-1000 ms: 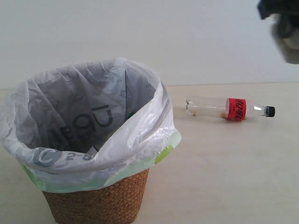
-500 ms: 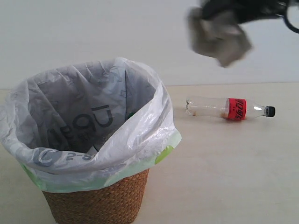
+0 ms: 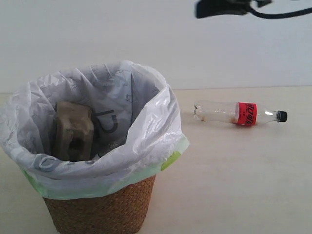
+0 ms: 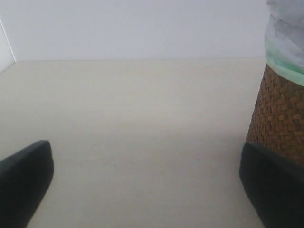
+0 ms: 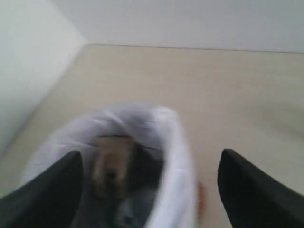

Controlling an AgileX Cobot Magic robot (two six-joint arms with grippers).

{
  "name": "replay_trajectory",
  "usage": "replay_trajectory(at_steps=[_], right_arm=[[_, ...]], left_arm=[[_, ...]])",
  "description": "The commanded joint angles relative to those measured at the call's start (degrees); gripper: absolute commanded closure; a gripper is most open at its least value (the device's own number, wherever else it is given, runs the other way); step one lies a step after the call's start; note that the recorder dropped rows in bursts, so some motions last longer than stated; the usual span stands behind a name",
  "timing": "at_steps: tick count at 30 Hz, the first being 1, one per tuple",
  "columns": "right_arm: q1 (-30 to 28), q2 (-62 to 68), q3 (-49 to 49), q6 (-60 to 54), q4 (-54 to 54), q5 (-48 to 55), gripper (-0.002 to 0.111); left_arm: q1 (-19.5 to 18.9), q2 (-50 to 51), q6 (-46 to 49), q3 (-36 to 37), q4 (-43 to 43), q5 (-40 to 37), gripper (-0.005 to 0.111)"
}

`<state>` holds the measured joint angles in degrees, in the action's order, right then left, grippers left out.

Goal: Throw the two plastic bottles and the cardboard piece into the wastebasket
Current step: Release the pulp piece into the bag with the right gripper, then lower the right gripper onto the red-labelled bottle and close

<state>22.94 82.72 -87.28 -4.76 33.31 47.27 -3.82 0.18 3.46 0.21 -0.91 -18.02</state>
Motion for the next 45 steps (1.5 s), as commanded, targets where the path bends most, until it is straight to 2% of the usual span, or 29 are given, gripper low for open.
replay_trajectory(at_steps=[1,4,7,11,17,24,35,42,45], right_arm=[[-5.70,-0.83,-0.08,10.45,-23.47,8.28,0.038],[-8.72,-0.83,1.59,13.01,-33.31,11.04,0.038],[-11.13,-0.72,4.12,12.67,-37.38,10.91,0.038],[-13.31,1.96,6.14,11.45,-38.42,10.92,0.038],[-13.30,11.20,5.69,8.86,-38.42,11.16,0.038],[-13.30,24.10,-3.64,5.84,-38.42,13.00,0.038],[-10.56,38.56,-22.88,-14.00,-38.39,14.12,0.038],[-6.69,42.78,-24.32,-24.91,-40.03,7.26,0.038],[-5.19,44.48,-24.32,-25.14,-44.60,5.24,0.038]], left_arm=[[0.41,-0.18,-0.50,-0.21,-0.12,0.44,-0.001],[0.41,-0.18,-0.50,-0.21,-0.12,0.44,-0.001],[0.41,-0.18,-0.50,-0.21,-0.12,0.44,-0.001],[0.41,-0.18,-0.50,-0.21,-0.12,0.44,-0.001],[0.41,-0.18,-0.50,-0.21,-0.12,0.44,-0.001],[0.41,-0.18,-0.50,-0.21,-0.12,0.44,-0.001],[0.41,-0.18,-0.50,-0.21,-0.12,0.44,-0.001],[0.41,-0.18,-0.50,-0.21,-0.12,0.44,-0.001],[0.41,-0.18,-0.50,-0.21,-0.12,0.44,-0.001]])
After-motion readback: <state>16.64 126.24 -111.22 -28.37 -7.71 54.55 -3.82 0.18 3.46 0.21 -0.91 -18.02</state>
